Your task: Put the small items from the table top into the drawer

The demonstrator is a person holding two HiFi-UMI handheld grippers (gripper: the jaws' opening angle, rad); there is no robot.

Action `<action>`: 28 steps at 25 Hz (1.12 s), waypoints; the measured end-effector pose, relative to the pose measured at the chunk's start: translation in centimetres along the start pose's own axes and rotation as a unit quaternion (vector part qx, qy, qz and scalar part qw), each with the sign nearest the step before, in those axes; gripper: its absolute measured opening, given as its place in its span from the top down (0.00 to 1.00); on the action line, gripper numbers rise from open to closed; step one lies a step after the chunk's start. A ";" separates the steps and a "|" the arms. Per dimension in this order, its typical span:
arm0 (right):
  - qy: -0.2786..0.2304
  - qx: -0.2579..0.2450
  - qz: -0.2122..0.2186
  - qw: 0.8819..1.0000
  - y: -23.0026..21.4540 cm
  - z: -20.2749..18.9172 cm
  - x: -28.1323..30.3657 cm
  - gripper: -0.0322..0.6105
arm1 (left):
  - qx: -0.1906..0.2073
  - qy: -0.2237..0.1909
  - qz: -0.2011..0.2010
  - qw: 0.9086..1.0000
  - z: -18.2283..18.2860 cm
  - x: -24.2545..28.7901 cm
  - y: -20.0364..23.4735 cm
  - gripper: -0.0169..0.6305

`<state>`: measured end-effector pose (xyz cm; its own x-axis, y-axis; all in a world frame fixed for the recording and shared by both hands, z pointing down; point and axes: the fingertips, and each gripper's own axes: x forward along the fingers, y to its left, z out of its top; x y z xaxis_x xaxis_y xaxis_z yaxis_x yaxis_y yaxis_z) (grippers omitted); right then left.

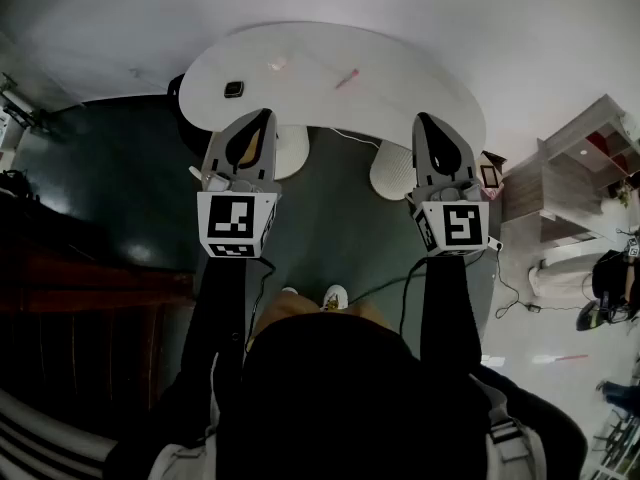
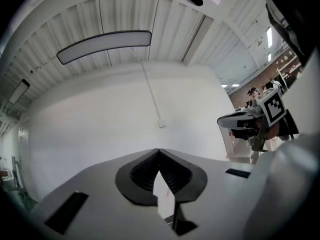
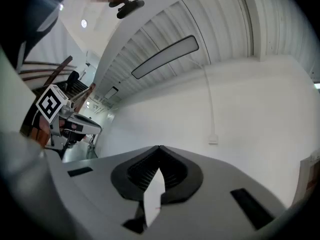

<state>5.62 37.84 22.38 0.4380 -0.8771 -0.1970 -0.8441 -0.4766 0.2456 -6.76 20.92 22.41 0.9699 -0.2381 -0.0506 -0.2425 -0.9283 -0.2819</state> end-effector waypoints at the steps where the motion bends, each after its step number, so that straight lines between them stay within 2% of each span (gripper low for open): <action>1: 0.000 0.001 0.000 1.000 0.0 0.0 0.0 0.91 | 0.002 0.000 0.000 1.000 0.0 0.0 -0.1 0.95; 8: -0.007 -0.003 0.010 1.000 0.0 0.0 0.4 0.91 | -0.001 -0.002 -0.003 1.000 0.1 0.5 -0.1 0.95; 18: -0.012 0.002 0.000 1.000 -1.2 0.0 0.9 0.91 | -0.001 -0.006 -0.009 1.000 -0.3 1.7 0.0 0.95; 28: -0.011 -0.012 0.004 1.000 -2.5 -2.5 7.6 0.91 | -0.005 -0.007 -0.012 1.000 -3.2 7.4 3.6 0.95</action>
<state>11.82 32.26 22.61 0.4235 -0.8800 -0.2151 -0.8404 -0.4703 0.2695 -0.56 14.94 24.14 0.9755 -0.2122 -0.0575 -0.2199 -0.9366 -0.2729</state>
